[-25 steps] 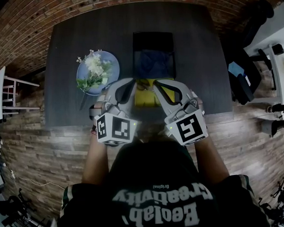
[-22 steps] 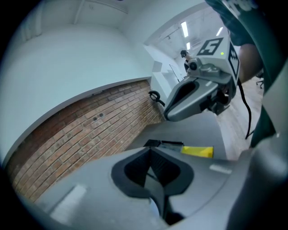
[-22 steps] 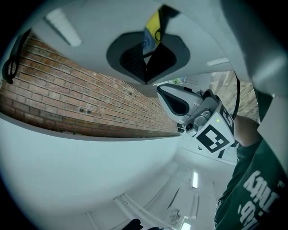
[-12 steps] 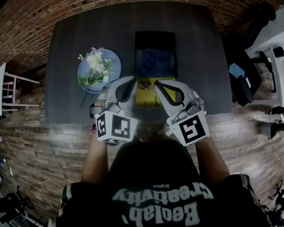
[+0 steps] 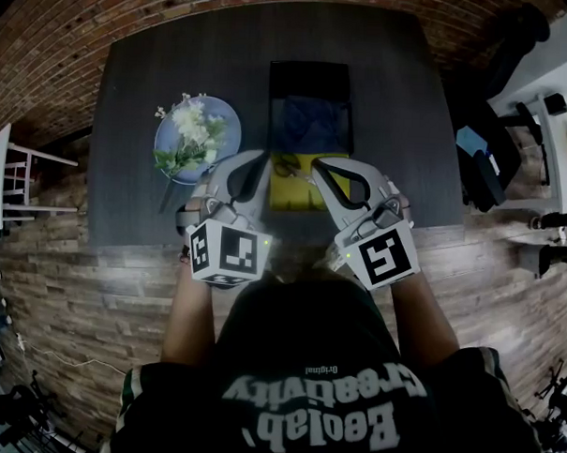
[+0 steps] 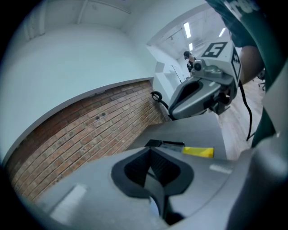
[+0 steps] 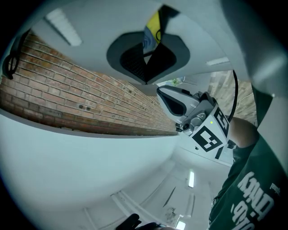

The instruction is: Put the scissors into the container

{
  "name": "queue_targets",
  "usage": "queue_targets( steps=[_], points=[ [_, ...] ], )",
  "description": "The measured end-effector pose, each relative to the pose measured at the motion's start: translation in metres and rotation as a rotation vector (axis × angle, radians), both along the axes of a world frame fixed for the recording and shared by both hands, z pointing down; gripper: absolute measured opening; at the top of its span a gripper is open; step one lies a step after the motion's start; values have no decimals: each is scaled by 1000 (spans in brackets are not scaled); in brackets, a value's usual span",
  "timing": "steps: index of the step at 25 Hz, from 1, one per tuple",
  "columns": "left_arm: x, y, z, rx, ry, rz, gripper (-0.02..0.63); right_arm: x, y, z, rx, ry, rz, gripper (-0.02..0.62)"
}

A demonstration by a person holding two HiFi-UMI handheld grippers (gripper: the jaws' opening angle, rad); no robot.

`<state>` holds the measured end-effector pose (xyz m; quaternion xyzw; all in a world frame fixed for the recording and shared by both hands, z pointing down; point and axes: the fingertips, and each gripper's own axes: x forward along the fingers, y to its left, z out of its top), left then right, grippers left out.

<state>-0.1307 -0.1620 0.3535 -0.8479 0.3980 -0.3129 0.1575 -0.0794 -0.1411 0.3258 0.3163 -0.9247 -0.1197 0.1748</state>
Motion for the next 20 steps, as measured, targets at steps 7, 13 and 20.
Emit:
queue_targets(
  steps=[7,13,20],
  points=[
    [-1,1,0,-2,-1,2,2,-2,0,0,-2,4,5,6],
    [-1,5,0,-2,2,5,3,-2,0,2,-3,10,19,6],
    [0,2,3,-4,5,6,2,-1,-3,5,-16,10,22,6]
  ],
)
